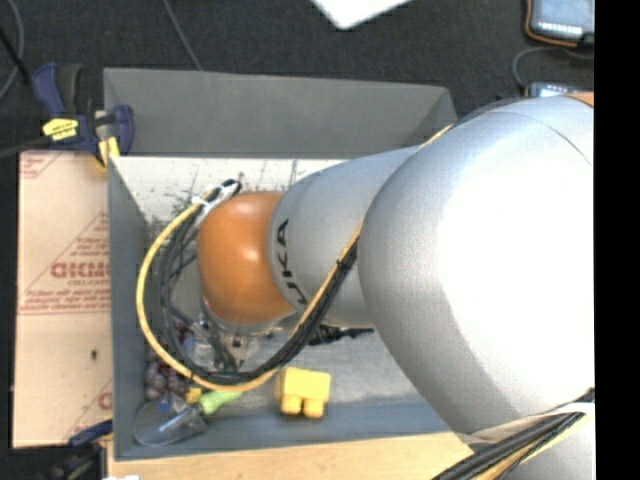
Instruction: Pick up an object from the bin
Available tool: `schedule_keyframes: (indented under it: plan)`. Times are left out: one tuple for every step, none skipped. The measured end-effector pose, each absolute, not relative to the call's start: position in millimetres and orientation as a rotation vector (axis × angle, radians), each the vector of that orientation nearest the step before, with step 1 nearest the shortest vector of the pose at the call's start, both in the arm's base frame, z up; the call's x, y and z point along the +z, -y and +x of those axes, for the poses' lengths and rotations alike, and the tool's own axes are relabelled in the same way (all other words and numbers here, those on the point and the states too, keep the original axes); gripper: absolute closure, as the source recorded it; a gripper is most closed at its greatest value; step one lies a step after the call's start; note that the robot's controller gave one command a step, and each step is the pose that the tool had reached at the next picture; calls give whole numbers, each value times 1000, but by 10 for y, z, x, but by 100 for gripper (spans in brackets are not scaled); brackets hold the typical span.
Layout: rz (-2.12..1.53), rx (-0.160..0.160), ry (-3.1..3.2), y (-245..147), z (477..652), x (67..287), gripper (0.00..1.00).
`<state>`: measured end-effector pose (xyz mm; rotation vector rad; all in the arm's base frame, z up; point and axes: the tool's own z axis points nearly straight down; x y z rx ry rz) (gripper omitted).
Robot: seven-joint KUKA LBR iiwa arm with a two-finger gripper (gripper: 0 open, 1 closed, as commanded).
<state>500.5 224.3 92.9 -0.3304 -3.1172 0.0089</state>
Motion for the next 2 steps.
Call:
schedule_keyframes:
  plan:
    - [-333,9,3117,-2242,5005,929,100]
    - [-343,11,3114,-2263,4950,1298,100]
